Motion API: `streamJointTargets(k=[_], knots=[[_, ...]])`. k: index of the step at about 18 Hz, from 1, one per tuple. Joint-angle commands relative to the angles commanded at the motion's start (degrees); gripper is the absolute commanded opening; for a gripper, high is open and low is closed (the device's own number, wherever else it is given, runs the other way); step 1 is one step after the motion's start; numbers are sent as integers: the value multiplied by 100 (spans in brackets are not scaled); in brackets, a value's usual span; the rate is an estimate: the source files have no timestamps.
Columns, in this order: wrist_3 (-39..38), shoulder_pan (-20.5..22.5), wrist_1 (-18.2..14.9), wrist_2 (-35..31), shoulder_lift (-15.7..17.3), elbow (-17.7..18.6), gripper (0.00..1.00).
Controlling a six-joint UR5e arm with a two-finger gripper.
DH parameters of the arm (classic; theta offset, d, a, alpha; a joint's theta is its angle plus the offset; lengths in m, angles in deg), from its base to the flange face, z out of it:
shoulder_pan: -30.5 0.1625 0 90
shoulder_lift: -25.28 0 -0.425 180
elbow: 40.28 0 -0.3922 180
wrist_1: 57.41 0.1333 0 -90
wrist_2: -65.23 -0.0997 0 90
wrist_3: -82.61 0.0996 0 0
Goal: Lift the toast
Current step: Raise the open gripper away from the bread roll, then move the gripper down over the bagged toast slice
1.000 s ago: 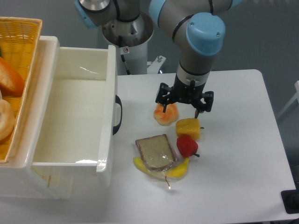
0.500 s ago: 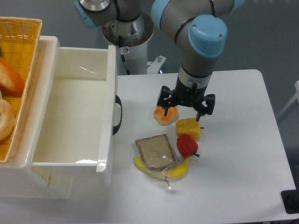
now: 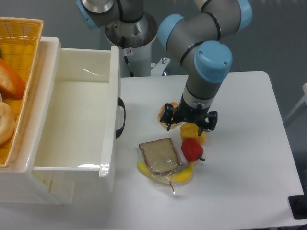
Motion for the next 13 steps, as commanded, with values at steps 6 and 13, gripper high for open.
streamJointTargets(k=[6,13], knots=[[929,17,0,270,-114,-9,100],[1740,237,9,1213,-650,-228,100]])
